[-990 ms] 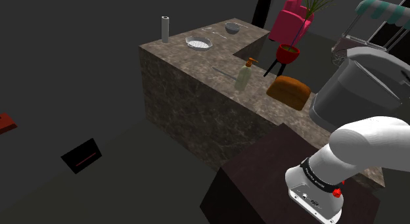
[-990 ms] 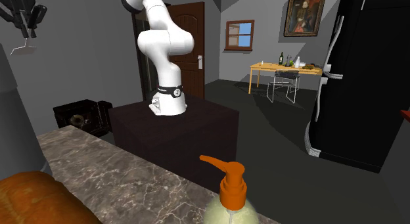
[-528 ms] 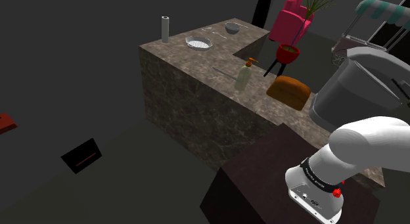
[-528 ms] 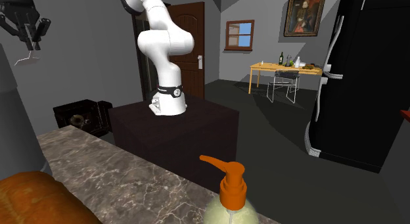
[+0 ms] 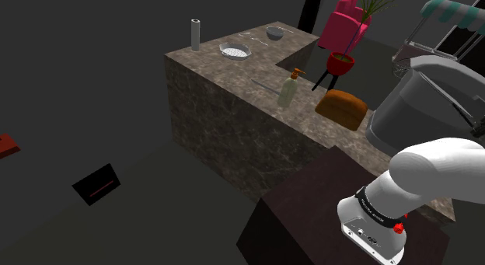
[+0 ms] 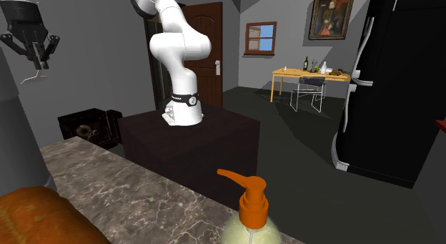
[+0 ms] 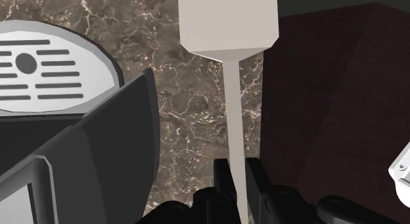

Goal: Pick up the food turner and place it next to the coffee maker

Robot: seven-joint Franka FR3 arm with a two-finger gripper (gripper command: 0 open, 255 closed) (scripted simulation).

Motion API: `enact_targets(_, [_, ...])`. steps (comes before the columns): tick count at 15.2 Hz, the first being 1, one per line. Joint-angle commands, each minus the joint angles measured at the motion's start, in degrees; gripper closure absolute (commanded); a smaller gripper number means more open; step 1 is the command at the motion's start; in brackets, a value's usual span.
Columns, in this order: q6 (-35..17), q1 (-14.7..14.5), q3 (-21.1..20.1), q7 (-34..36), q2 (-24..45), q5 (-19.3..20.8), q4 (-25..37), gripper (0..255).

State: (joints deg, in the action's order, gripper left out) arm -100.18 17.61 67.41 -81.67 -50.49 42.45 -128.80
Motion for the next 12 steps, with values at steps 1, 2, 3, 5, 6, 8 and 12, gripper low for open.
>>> enact_targets(1, [-1.32,-0.27,1.14,0.24,0.01,0.72,-0.93,255])
enact_targets(2, [-1.96,-0.35,1.7,0.34,-0.01,1.1,-1.41,255])
enact_targets(3, [-2.59,-0.44,2.27,0.44,-0.02,1.48,-1.87,255])
enact_targets(5, [-3.87,-0.67,3.46,0.65,-0.02,2.26,-2.76,255])
enact_targets(6, [-4.51,-0.8,4.07,0.76,-0.02,2.66,-3.19,255])
enact_targets(8, [-5.79,-1.1,5.34,0.97,0.02,3.47,-4.0,255])
enact_targets(12, [-8.37,-1.87,8.04,1.43,0.16,5.15,-5.48,255])
